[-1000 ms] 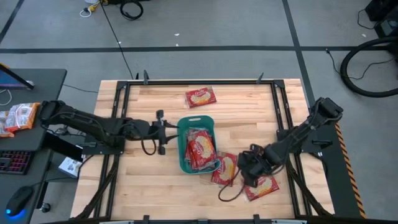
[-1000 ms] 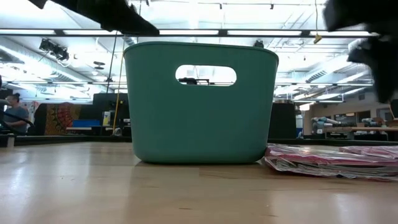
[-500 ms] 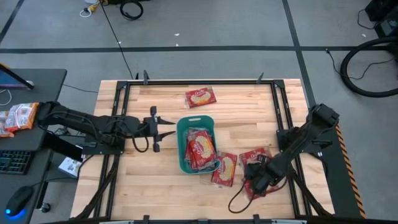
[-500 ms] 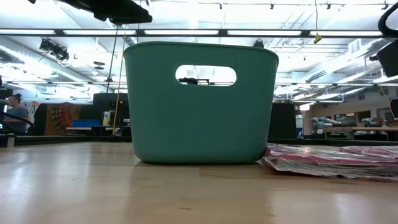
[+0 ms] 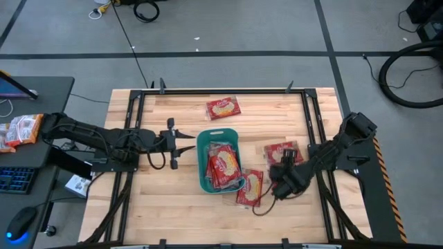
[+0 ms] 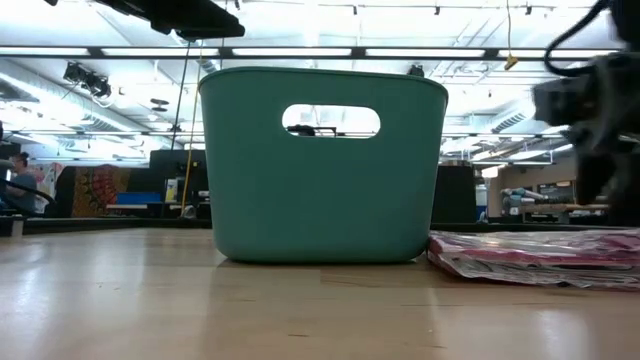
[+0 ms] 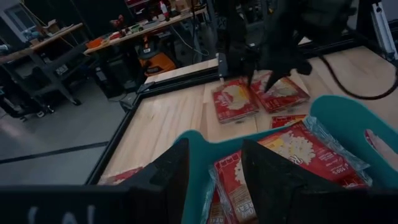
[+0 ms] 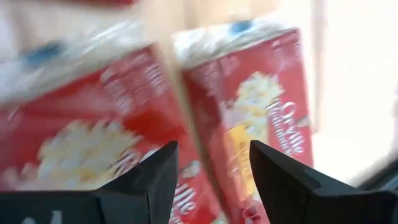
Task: Sort popcorn bags into baskets
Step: Put the red popcorn bag into the green bin
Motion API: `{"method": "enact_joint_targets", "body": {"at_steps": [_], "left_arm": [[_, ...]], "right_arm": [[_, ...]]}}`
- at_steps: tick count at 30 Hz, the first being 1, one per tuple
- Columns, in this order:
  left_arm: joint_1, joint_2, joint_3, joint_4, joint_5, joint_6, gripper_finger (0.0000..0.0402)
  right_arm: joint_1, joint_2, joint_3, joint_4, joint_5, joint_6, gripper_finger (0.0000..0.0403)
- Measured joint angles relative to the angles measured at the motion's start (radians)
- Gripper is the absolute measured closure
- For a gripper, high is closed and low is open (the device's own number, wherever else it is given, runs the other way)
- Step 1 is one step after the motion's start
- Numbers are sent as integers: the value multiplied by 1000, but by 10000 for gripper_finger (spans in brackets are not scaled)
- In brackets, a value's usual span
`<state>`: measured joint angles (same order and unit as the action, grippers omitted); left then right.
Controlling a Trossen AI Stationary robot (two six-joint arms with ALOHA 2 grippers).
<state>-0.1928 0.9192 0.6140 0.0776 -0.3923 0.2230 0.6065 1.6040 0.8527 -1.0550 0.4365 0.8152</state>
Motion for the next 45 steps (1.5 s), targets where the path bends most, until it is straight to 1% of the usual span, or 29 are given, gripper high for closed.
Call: {"method": "enact_joint_targets", "body": {"at_steps": [3,6,11,13,16,22,24,28,33,39,42,45], "left_arm": [[-1,0,0,-4,0,-1,251],[-1,0,0,-18,0,-2,251],[-1,1,0,-32,0,-7,251],[-1,1,0,-32,0,-7,251],[-1,1,0,-32,0,-9,251],[-1,1,0,-38,0,-4,251],[-1,1,0,-38,0,-3,251],[-1,1,0,-37,0,-3,251],[-1,1,0,-37,0,-3,251],[-1,1,0,-35,0,-3,251],[-1,1,0,-35,0,-3,251],[-1,1,0,-33,0,-3,251]], "right_arm": [[-25,-27,24,-22,37,-12,201],[-24,-57,54,-34,37,-15,204],[33,-62,65,-6,-68,-4,207],[60,-48,65,20,-98,-1,207],[105,-21,65,42,-112,40,207],[184,82,69,45,-132,118,207],[202,121,93,25,-147,131,207],[238,193,174,-86,-150,172,207],[289,228,235,-154,-150,248,207],[342,236,226,-154,-150,322,207],[350,262,209,-146,-147,327,207],[350,285,191,-131,-123,327,207]]}}
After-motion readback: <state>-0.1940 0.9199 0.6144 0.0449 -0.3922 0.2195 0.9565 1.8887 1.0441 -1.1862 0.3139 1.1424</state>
